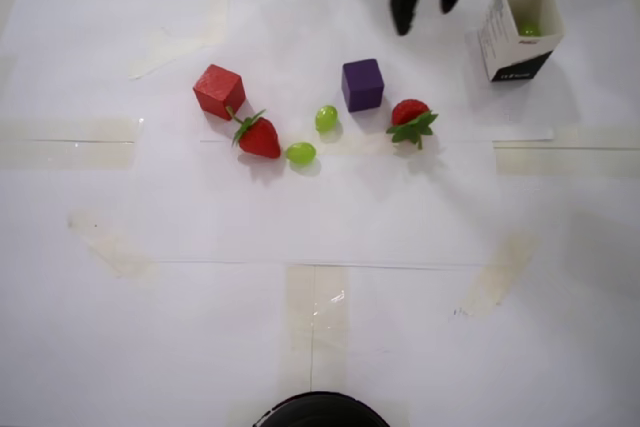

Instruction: Pick up the grapes and place them in the box.

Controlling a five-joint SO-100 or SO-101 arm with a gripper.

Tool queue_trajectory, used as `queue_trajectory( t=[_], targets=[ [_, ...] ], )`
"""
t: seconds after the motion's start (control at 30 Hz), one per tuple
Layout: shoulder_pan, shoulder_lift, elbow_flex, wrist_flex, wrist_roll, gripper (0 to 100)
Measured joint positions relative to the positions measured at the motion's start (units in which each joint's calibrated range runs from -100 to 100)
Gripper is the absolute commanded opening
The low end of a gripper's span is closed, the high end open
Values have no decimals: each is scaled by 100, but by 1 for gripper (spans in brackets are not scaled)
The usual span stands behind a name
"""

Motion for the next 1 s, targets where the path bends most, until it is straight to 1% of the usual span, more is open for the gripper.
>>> queue_trajectory(
  t=[0.13, 0.3, 0.43, 0.6, 0.83, 1.0],
  targets=[
    [464, 245, -9, -229, 10, 20],
    [884, 763, -9, -838, 0, 20],
    [929, 1281, -9, -1431, 20, 20],
    [1026, 1708, 0, -1842, -5, 19],
    [989, 1726, 824, -2696, -142, 19],
    [951, 1726, 1122, -2933, -176, 18]
  ],
)
